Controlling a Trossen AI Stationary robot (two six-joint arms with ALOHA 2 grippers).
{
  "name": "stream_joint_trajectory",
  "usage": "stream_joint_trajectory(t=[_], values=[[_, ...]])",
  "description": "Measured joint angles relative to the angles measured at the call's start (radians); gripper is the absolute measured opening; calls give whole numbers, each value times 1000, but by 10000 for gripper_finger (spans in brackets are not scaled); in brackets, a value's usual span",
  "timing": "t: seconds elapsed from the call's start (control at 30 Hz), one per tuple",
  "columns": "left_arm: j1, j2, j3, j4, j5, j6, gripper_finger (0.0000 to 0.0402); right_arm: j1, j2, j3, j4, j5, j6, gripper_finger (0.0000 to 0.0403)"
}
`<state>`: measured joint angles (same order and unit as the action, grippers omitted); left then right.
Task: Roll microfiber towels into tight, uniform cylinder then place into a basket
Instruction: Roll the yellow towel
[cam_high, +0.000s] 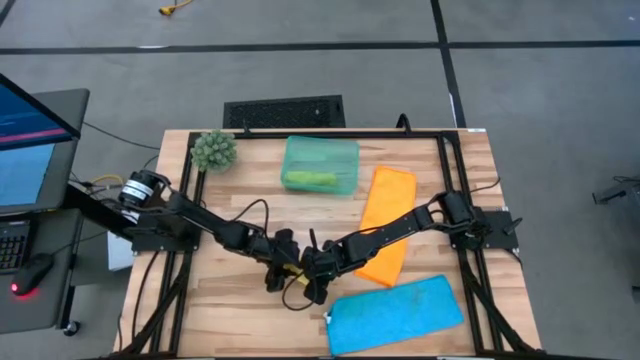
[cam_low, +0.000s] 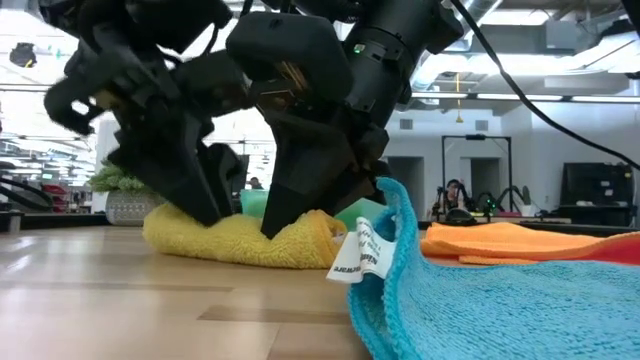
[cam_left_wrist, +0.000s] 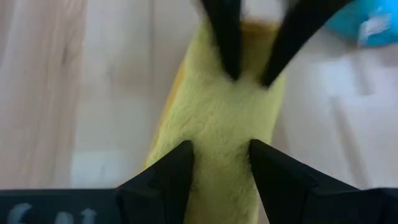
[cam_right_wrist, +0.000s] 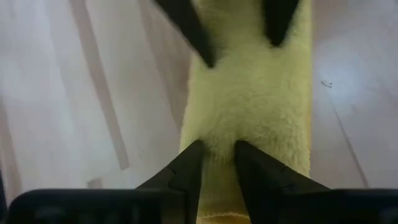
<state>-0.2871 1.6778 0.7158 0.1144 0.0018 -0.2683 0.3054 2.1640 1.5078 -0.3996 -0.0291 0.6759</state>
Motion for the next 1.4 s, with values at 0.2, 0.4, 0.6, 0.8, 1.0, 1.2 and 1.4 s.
stream_joint_trajectory(t=[0.2,0.4,0.6,0.8,1.0,1.2,1.4], values=[[9,10,-1,11,5,-6,157,0,-15,-2,-13,-29,1,133],[9,10,0,2,8,-20,157,14,-79,-1,-74,-42,2,129],[8,10,0,0,9,-32,157,67,-236,-1,-188,90,-41,119],[8,10,0,3,12,-47,157,125,-317,0,-320,275,-65,119],[8,10,-1,5,13,-63,157,168,-321,-32,-465,317,-2,118],[8,10,-1,5,13,-88,157,187,-317,-196,-282,217,127,118],[8,10,-1,6,13,-94,157,197,-314,-293,41,208,182,118]])
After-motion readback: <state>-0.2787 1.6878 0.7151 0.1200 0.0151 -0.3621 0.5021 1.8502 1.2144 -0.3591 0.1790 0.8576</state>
